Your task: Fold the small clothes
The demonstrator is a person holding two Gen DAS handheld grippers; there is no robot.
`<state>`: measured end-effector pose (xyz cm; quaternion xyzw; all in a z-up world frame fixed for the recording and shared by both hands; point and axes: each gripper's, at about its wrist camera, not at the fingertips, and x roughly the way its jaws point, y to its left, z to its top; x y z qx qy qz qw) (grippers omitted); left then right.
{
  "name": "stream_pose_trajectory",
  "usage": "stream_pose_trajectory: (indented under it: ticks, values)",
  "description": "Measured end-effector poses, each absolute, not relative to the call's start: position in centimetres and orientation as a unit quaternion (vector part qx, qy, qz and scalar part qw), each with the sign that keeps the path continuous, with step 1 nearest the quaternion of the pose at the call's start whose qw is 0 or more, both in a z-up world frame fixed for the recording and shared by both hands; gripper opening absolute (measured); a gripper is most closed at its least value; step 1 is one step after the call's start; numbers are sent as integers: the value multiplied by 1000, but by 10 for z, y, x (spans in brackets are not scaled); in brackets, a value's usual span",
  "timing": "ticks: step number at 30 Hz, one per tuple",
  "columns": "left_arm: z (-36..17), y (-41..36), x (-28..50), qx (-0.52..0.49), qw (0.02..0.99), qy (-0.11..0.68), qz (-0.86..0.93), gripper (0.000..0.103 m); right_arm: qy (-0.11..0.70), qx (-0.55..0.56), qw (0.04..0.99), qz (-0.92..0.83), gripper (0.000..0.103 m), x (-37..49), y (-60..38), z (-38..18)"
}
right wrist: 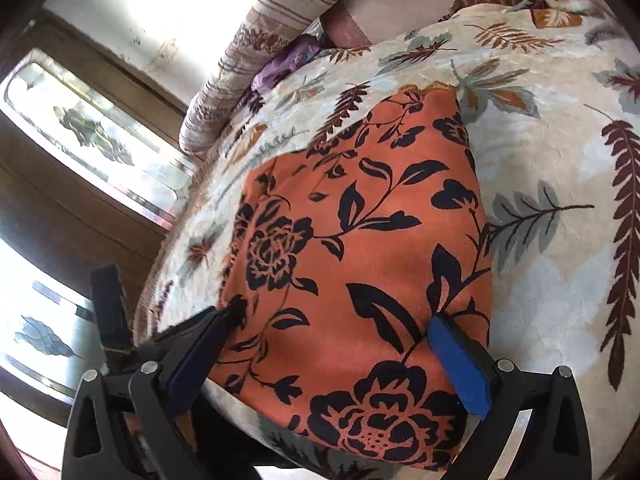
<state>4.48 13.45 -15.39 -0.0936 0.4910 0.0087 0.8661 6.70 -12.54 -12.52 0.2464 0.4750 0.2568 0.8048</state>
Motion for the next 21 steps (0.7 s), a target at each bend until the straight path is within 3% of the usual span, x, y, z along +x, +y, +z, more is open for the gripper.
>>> stream_pose_trajectory:
  ticks: [4,7,10,13,14,15,17,21]
  values:
    - [-132,132,38,-103,878,467,-4,86,449,313,809,215,102,68,-174,-127]
    - [-121,130,41,-120,885,450,-29,87,480,376,768,196,102,83,-199,-155]
    - [-151,123,53,-84,864,496,-11,87,491,410,741,204,101,100,-204,-173]
    - [-169,133,54,-116,864,489,-24,95,505,406,732,211,98,115,-195,-181]
    - [-167,132,54,-109,865,490,-22,95,509,393,736,211,72,121,-191,-179]
    - [-167,130,55,-100,866,490,-17,95,520,382,732,216,37,126,-185,-180]
    - [-168,130,54,-98,868,487,-17,95,534,316,758,201,36,128,-169,-167]
    - [-169,130,53,-97,870,483,-18,96,496,83,851,151,32,105,-120,-130]
